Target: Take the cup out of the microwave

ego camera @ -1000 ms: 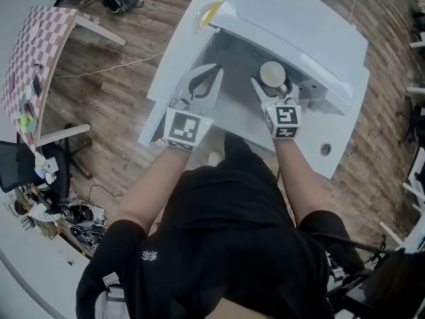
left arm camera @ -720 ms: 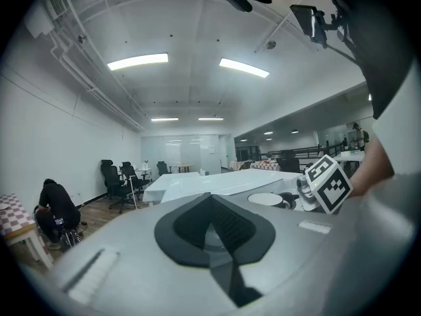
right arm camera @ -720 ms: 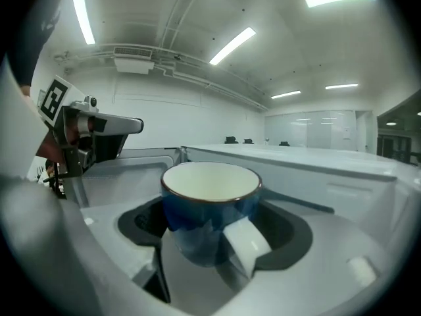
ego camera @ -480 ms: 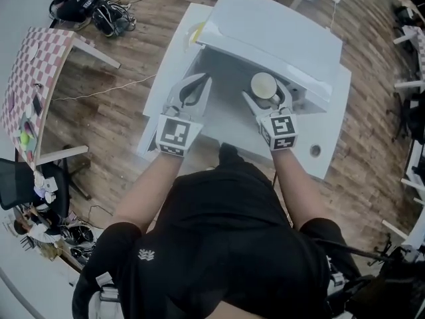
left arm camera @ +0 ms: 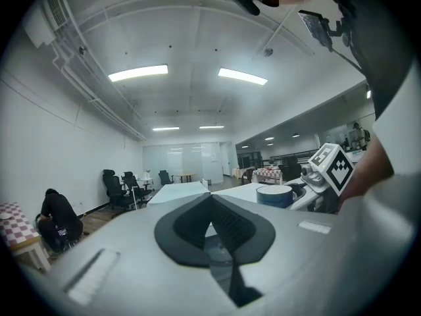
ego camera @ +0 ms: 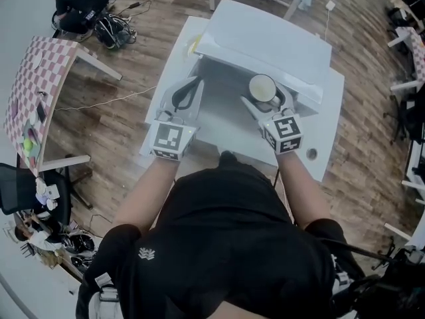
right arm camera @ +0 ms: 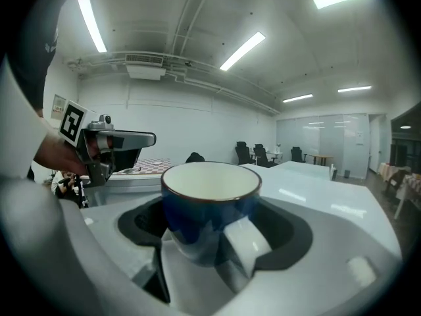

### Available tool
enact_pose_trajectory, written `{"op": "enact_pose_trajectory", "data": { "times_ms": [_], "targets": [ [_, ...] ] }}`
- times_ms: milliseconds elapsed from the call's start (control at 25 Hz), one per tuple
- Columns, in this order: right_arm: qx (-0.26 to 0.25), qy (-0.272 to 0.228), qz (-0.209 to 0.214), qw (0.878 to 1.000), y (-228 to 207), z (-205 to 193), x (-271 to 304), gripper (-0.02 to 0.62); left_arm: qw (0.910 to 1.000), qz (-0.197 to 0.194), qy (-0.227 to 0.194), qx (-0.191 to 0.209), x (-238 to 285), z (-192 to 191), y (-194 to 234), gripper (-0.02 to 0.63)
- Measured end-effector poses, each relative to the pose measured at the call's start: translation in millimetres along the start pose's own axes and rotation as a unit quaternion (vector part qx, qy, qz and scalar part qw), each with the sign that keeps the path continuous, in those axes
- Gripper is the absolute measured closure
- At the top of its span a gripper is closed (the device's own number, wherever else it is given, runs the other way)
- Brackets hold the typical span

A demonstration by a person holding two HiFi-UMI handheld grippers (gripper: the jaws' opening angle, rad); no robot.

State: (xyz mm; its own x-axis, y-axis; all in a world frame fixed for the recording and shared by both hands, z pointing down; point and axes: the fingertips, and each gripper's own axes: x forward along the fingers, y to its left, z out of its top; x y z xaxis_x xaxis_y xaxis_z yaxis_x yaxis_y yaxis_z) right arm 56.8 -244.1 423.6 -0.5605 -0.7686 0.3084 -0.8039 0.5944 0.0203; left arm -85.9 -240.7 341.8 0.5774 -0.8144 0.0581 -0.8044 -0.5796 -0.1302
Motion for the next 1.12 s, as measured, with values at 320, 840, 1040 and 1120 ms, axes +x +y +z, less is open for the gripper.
{"op": "enact_pose_trajectory", "data": {
  "times_ms": [320,840,1040,1120],
  "targets": [
    [-0.017,-0.013,0.015,1.0,3.5,42.0,-12.4,0.204,0.9998,0.011,-0.014,0.002,-8.2,29.3,9.4,0.603],
    [-0.034,-0.035,0.023,0.999,-8.7,89.4,-38.6,0.204,0.9987,0.008,-0.05,0.001,-11.1,96.6,3.1,0.603],
    [-0.02,-0.047,0.021,0.998,-17.0,105.5,-43.5,0.204,0.9991,0.005,-0.042,0.009,-2.4,105.1,8.9,0.603],
    [-0.018,-0.049,0.02,0.998,-25.6,110.6,-46.1,0.204,0.9993,0.005,-0.037,0.01,5.9,105.3,9.4,0.603]
  ]
}}
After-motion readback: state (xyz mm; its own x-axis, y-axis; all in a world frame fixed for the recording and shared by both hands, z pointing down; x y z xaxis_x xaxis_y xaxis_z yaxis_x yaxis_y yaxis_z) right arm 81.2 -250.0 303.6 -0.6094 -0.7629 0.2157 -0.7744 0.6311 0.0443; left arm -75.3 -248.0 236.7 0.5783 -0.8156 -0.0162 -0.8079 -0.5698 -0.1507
